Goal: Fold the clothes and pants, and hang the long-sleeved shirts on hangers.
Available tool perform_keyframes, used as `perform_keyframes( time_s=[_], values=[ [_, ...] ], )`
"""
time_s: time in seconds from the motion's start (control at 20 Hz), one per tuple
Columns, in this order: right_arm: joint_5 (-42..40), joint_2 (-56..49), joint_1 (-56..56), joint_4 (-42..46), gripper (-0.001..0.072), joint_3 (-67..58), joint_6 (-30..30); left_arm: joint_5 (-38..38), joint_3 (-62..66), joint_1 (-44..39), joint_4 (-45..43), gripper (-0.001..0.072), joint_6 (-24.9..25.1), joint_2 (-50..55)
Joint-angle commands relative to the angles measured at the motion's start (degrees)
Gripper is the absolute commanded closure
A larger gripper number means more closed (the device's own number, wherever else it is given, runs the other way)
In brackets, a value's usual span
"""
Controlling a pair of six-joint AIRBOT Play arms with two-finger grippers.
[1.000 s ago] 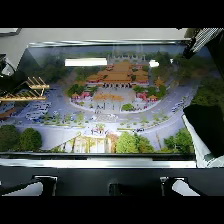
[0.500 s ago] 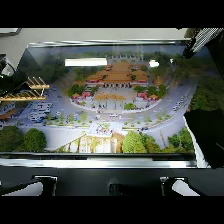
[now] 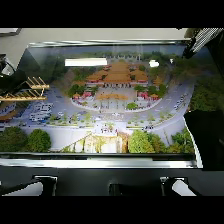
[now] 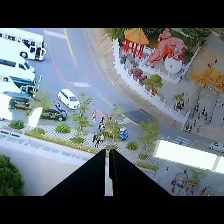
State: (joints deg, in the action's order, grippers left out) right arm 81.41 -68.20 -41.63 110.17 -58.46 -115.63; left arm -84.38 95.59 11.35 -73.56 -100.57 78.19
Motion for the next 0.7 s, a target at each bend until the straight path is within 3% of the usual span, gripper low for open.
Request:
perform_keyframes(
  time_s=[0.0,0.1,0.15,0.3,0.35,0.5,0.65],
  values=[
    [-16.1,4.1,0.4,-22.4,0.0424,-7.5,9.0,2.9,0.0,-0.2,0.0,0.0645,1.3,0.1],
    [-21.2,3.6,5.2,-35.3,0.0437,-11.8,17.6,3.1,0.0,-1.0,0.0,0.0649,4.1,0.5],
    [-21.7,3.0,9.5,-37.0,0.0444,-13.2,20.2,2.8,0.0,-1.8,0.0,0.0683,5.7,0.9],
    [-19.8,0.3,26.3,-36.7,0.0585,-13.9,24.0,3.2,-1.9,-5.0,-2.0,0.0690,9.4,1.2],
    [-18.6,-1.1,32.1,-36.2,0.0670,-13.9,24.9,3.5,-3.3,-6.4,-4.3,0.0691,9.4,1.0],
    [-15.9,-4.9,46.5,-31.0,0.0679,-13.8,26.7,7.9,-11.6,-10.2,-8.3,0.0691,9.4,-1.7],
    [-14.9,-6.9,54.0,-27.9,0.0680,-13.8,26.7,10.0,-15.6,-11.1,-8.4,0.0690,10.6,-3.6]
  ],
)
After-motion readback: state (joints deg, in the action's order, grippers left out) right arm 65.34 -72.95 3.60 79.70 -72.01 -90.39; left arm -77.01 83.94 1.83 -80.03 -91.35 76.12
